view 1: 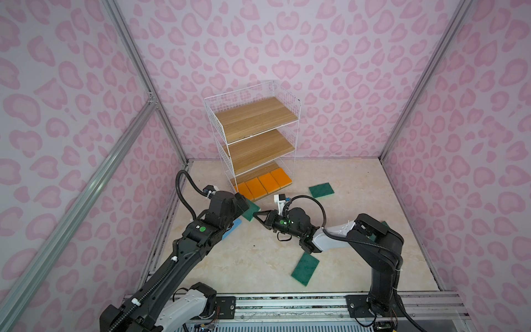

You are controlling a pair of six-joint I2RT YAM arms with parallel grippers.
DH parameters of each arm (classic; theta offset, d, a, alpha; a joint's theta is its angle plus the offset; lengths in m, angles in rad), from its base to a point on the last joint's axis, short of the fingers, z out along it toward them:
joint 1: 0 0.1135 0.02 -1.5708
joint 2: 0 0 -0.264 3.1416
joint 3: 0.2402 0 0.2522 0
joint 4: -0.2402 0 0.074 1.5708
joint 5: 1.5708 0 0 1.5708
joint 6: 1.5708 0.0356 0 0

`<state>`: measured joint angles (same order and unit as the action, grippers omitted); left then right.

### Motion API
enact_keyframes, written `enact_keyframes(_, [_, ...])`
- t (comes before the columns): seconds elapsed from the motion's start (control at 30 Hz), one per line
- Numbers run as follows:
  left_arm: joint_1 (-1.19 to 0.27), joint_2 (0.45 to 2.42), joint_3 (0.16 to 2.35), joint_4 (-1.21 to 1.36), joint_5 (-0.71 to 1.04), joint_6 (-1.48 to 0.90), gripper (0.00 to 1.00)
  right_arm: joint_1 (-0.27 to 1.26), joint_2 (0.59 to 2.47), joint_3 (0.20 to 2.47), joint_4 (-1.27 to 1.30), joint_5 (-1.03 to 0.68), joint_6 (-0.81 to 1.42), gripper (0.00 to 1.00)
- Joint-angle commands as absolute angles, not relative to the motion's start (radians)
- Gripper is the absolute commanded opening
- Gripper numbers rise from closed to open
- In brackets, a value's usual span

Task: Place and organize the cleaning sponges onto the shelf
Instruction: 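Close right gripper on the green sponge end while left gripper releases it, then carry the green sponge to the middle shelf with right gripper while left gripper withdraws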

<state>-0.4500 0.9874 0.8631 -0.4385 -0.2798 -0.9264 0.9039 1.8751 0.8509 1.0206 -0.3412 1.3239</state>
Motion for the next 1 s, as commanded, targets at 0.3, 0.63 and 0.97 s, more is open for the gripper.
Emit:
enact_keyframes(0.3, [-0.449,0.87,0.763,-0.513,-0.359,-0.831,0.98,0.863,1.591,0.691,0.809,-0.304,1.192,0.0])
enact_keyframes(0.63, [-0.449,0.917,0.718,-0.464,-0.354,-0.809,0.98,0.762,1.302,0.618,0.551,-0.276,1.143,0.0])
enact_keyframes(0.97, [-0.449,0.955,0.71,-0.433,-0.365,-0.766,0.97,0.716,1.1,0.684,0.33,-0.181,1.078,0.0])
